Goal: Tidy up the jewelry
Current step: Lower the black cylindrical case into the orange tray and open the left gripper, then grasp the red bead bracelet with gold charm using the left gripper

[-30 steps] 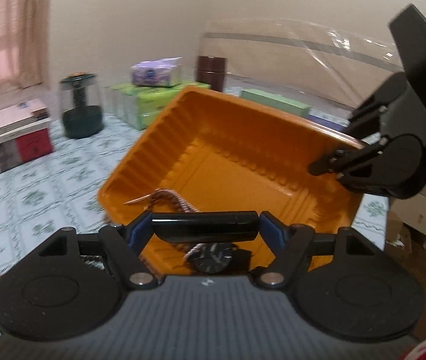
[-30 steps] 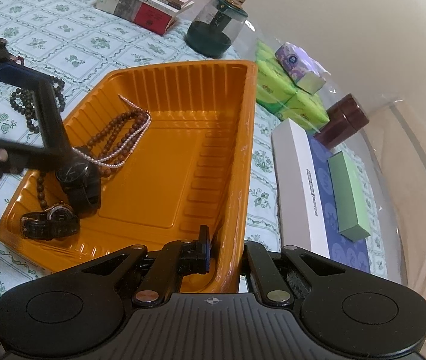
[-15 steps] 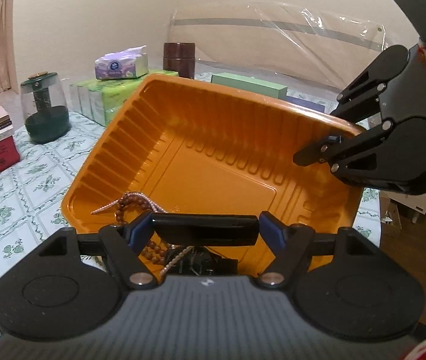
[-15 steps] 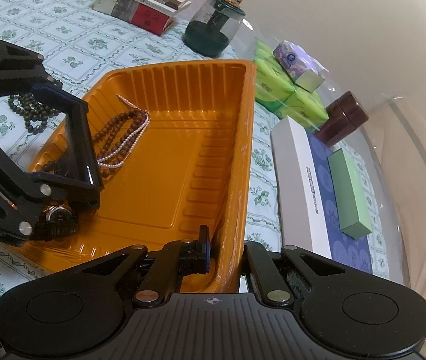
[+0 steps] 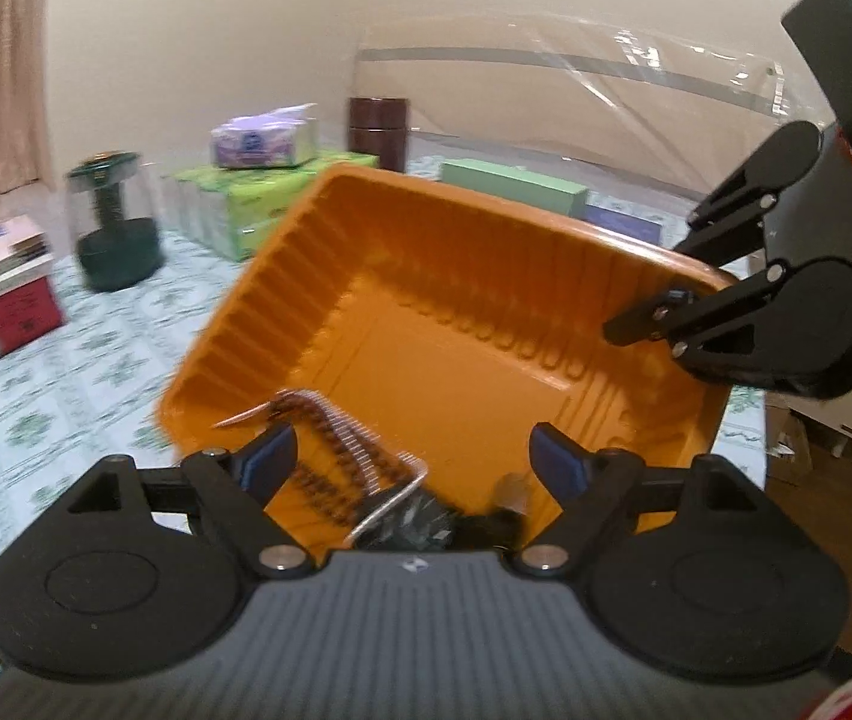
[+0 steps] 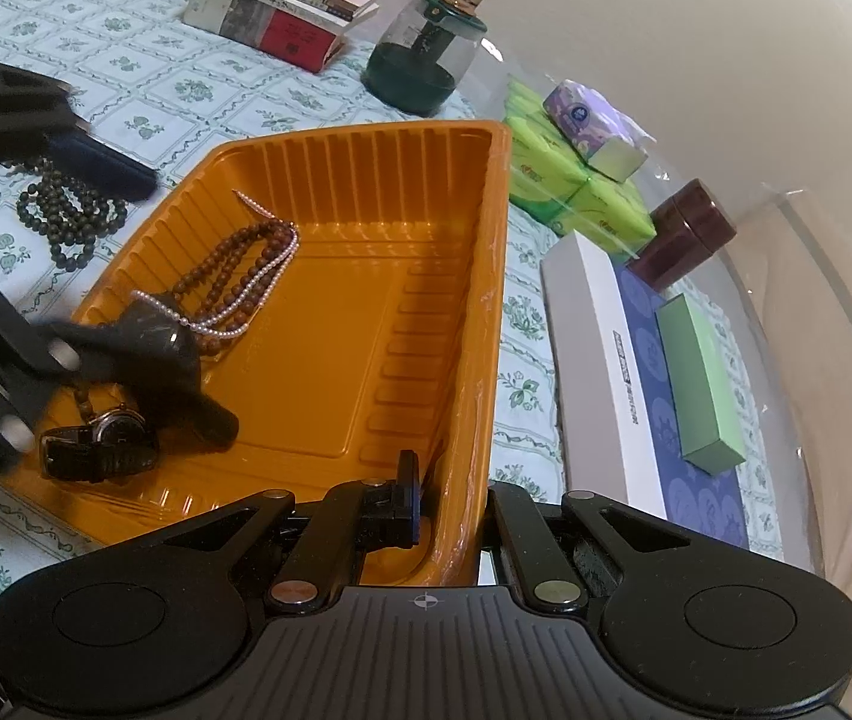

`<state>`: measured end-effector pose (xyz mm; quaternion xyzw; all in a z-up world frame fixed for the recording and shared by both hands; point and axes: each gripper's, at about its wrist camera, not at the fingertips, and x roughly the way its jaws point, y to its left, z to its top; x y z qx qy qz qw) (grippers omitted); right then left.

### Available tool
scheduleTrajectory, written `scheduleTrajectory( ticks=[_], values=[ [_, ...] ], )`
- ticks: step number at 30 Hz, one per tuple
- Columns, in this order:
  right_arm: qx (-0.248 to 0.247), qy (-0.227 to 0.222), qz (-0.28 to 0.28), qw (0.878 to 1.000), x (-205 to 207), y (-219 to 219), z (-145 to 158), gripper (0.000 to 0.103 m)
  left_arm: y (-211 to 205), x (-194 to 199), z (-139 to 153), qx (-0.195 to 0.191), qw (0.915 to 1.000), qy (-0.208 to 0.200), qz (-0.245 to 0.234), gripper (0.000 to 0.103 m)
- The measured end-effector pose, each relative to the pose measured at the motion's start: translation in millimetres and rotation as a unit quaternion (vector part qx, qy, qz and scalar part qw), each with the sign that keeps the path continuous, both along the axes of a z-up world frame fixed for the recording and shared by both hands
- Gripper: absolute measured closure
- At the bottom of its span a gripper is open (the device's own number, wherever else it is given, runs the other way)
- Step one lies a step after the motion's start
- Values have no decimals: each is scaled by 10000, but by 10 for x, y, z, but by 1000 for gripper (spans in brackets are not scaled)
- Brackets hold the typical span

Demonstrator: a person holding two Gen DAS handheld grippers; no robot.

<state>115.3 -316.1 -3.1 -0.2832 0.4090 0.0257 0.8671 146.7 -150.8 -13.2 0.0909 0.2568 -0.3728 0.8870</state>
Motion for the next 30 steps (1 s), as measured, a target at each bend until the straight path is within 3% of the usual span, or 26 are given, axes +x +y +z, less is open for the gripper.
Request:
scheduleTrajectory(
  ticks=[8,20,30],
  values=[
    [-14,-28,13,10000,-19,13,4,98,634,-247,-36,201,9952,-64,960,20],
    [-38,-44,17,10000,-33,23,14,98,1461,-292,-346,658,9709,73,2302,22],
    [-39,-12,4,10000,-30,8,22,98,1603,9,-496,741,9646,103,2528,39]
  ],
)
